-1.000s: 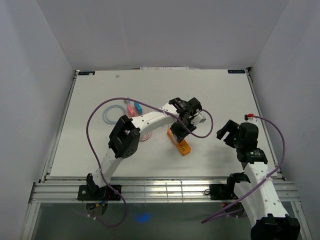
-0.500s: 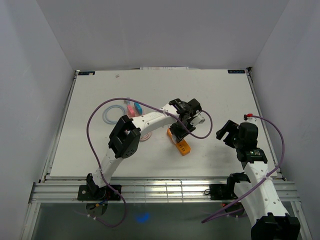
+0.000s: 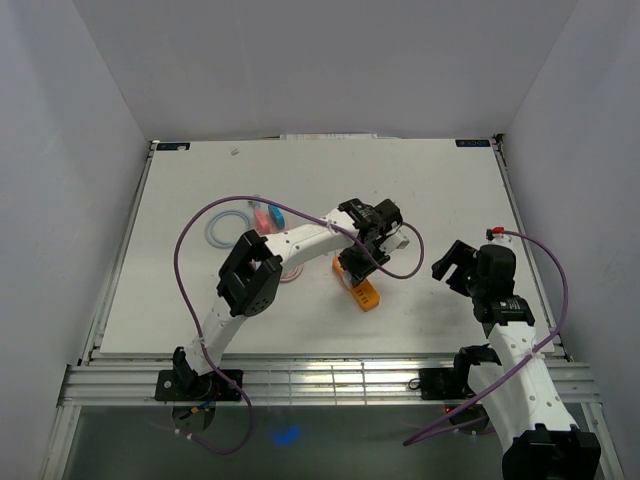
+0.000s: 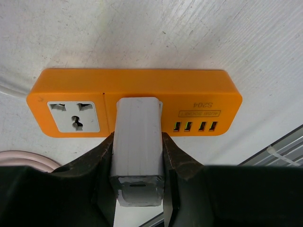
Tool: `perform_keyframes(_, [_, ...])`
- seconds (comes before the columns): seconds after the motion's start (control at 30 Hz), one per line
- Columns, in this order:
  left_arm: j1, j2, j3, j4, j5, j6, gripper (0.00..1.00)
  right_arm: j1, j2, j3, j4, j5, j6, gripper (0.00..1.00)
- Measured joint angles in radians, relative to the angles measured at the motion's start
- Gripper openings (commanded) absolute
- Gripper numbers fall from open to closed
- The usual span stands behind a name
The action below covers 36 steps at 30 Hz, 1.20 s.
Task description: Insert the plug
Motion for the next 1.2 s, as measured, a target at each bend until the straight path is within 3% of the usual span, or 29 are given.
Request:
perform_keyframes(0.3, [0.000,0.036,0.053,-0.040,0.008,0.002,0.02,0.000,-0.001,0.000,0.000,-0.003,-0.002,0.82])
perform_keyframes(0.33, [-0.001,0.040,0.061,-0.045,0.007,0.002,0.07,0.000,-0.001,0.000,0.000,-0.009,-0.002,0.82])
perform_keyframes(0.37, [-0.002,0.046,0.069,-0.051,0.005,0.002,0.24,-0.003,-0.001,0.000,0.000,-0.015,-0.003,0.82])
perform_keyframes(0.47, [-0.005,0.055,0.086,-0.063,-0.003,0.002,0.43,-0.023,-0.001,0.000,0.000,-0.029,-0.004,0.82])
perform_keyframes(0.7, [-0.006,0.074,0.120,-0.075,-0.019,0.005,0.65,-0.031,-0.001,0.000,0.001,-0.047,-0.004,0.82])
perform_keyframes(0.77, [-0.006,0.074,0.130,-0.072,-0.024,0.007,0.80,-0.031,-0.001,0.000,0.001,-0.050,-0.004,0.82])
perform_keyframes(1.1, [-0.006,0.058,0.167,-0.034,-0.045,0.013,0.81,-0.031,-0.001,0.002,0.000,-0.052,-0.004,0.82])
perform_keyframes(1.2, [-0.006,0.019,0.134,-0.010,-0.046,0.012,0.73,-0.031,-0.001,0.003,0.000,-0.052,-0.004,0.82])
